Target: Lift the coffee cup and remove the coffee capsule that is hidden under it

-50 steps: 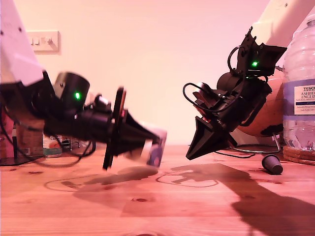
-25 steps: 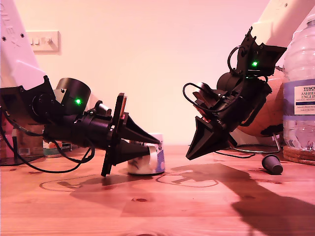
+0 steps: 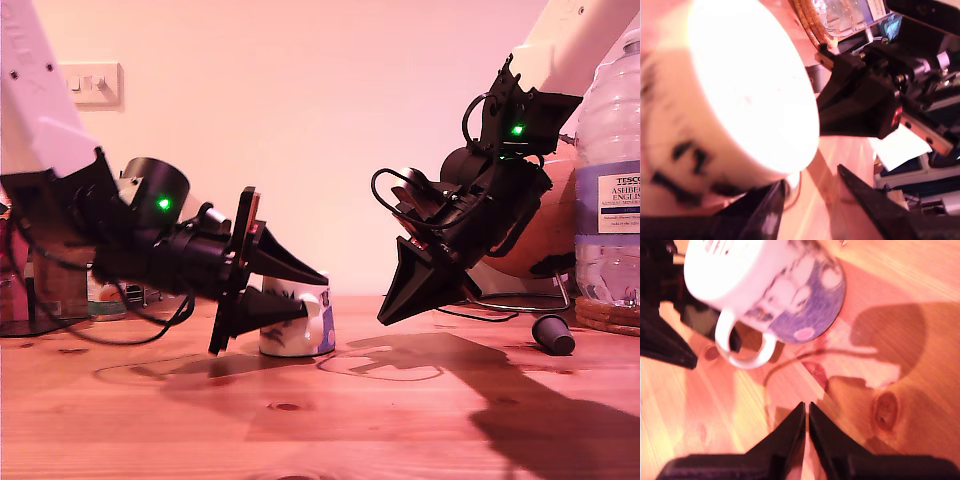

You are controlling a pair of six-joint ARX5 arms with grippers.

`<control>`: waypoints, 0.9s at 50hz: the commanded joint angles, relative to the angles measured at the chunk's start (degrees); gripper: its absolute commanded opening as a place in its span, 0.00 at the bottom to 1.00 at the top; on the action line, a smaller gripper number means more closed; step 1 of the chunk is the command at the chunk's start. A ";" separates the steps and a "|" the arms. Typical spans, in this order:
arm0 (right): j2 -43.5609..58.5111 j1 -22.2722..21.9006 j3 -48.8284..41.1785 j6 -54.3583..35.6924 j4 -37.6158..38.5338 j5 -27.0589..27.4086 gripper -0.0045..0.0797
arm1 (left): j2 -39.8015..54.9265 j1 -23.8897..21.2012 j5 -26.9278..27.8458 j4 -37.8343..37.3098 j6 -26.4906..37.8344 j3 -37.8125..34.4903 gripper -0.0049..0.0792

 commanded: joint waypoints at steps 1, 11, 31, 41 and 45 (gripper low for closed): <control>-1.18 0.28 0.76 -0.15 -0.13 -0.26 0.04 | 0.20 0.48 0.28 -2.14 3.30 1.64 0.41; -1.18 0.28 0.76 -0.15 -0.22 -0.26 0.04 | 0.20 0.94 0.87 -9.77 9.07 2.54 0.41; -1.16 0.28 0.76 -0.17 -0.13 -0.46 0.04 | 0.13 1.77 0.31 -16.63 15.15 2.58 0.40; -1.16 0.28 0.76 -0.17 0.24 -0.46 0.04 | -0.37 3.96 2.47 -18.34 15.34 2.58 0.40; -1.16 0.28 0.76 -0.20 0.31 -0.46 0.04 | -1.40 4.79 3.06 -20.33 16.59 2.58 0.39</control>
